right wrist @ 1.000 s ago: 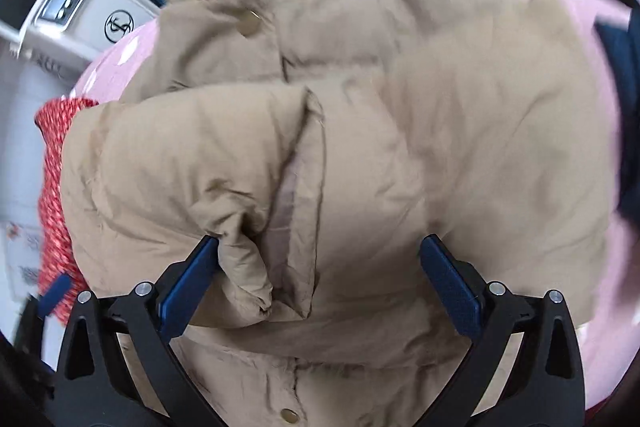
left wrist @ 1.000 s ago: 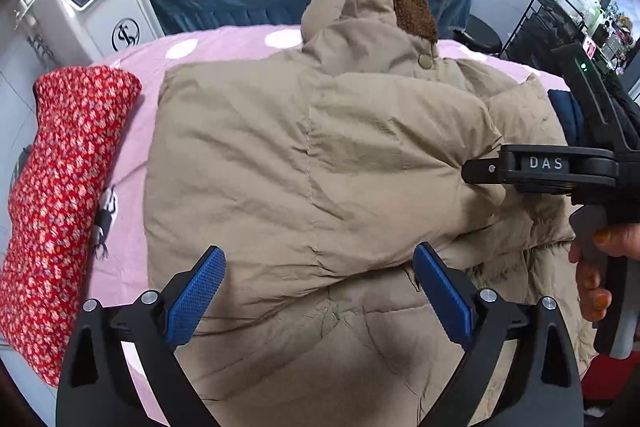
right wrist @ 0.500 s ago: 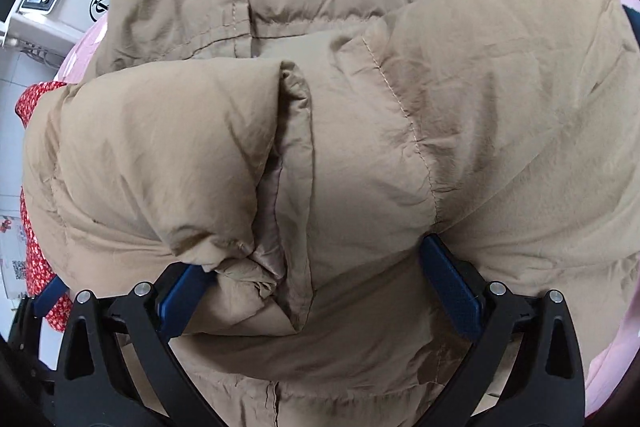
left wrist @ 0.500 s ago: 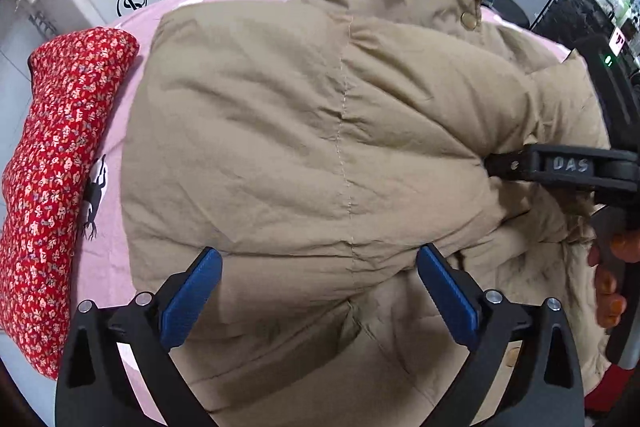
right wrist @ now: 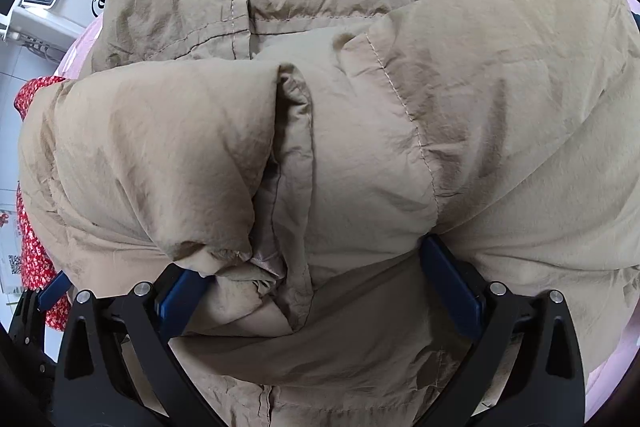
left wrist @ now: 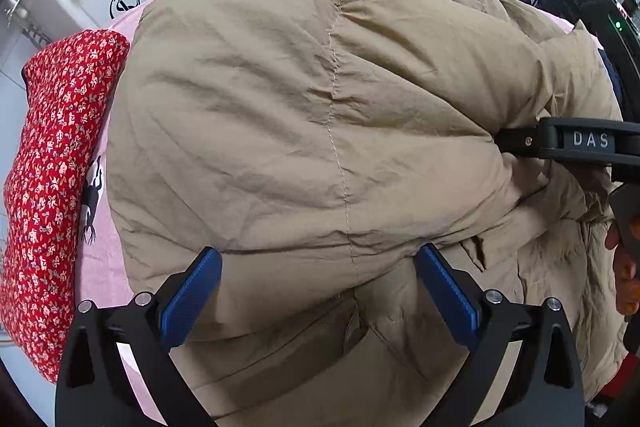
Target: Fold large clothes
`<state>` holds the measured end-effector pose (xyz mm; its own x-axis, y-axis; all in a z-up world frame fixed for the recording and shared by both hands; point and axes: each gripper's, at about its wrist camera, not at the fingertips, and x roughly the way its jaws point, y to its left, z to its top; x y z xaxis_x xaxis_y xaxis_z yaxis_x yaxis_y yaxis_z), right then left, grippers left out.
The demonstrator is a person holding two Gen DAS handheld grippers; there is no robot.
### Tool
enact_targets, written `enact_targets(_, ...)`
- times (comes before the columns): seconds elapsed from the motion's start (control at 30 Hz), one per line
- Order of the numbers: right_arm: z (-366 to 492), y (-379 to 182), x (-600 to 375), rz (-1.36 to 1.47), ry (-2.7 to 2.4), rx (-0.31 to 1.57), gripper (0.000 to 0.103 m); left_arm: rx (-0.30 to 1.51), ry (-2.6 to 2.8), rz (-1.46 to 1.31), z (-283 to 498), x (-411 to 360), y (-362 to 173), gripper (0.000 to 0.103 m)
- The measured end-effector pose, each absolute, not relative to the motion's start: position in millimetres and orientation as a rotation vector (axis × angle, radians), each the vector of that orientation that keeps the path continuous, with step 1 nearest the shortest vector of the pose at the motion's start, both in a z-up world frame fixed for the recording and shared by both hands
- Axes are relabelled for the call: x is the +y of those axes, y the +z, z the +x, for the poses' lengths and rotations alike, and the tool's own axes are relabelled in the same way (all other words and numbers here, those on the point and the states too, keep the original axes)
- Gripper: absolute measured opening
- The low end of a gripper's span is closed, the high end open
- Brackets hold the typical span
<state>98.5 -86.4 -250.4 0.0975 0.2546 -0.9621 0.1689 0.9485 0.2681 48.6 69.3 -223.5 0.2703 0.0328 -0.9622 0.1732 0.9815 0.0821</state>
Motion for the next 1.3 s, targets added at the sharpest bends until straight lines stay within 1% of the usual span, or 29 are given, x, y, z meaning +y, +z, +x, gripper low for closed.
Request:
enact_targets(0.13,89.8,-234.2,-97.4,0.404,0.106,1.447,0.098,1.288,-0.095,0.128,43.5,75.3,-213.2,0.097)
enact_targets(0.3,53.3,-188.5,-112.0,0.419,0.119,1.258,0.098,1.271,-0.091,0.013,37.6,94.0,-192.3,0.096)
enact_targets(0.43,26.9,-178.0,-117.2,0.385,0.11,1.25,0.098,1.176,-0.093,-0.002,49.4,97.9,-160.0,0.096)
enact_targets(0.6,17.3,-180.8,-124.9,0.353,0.091,1.289,0.098,1.08,-0.144,0.05,103.8,78.0,-118.5,0.096)
enact_targets(0.67,12.9,-179.0,-128.4,0.355,0.092,1.288,0.098,1.049,-0.166,0.115,137.1,55.3,-104.9,0.096)
enact_targets(0.83,16.0,-169.6,-131.4,0.35,0.09,1.267,0.098,1.014,-0.195,0.238,208.9,3.1,-96.1,0.096)
enact_targets(0.93,16.2,-164.0,-136.6,0.343,0.072,1.247,0.098,1.003,-0.178,0.254,250.9,-19.7,-97.9,0.096)
enact_targets(1.1,11.2,-165.8,-151.9,0.341,0.031,1.251,0.098,1.072,-0.17,0.172,305.3,-39.6,-104.8,0.096)
enact_targets(1.23,9.0,-176.2,-160.1,0.38,0.001,1.279,0.098,1.21,-0.168,0.127,353.9,-55.7,-129.3,0.096)
enact_targets(1.27,8.7,-177.7,-161.1,0.394,-0.001,1.283,0.098,1.253,-0.157,0.144,361.7,-58.8,-138.9,0.095)
enact_targets(1.3,8.4,-178.2,-161.2,0.4,-0.002,1.285,0.098,1.294,-0.142,0.164,368.7,-61.0,-150.3,0.086)
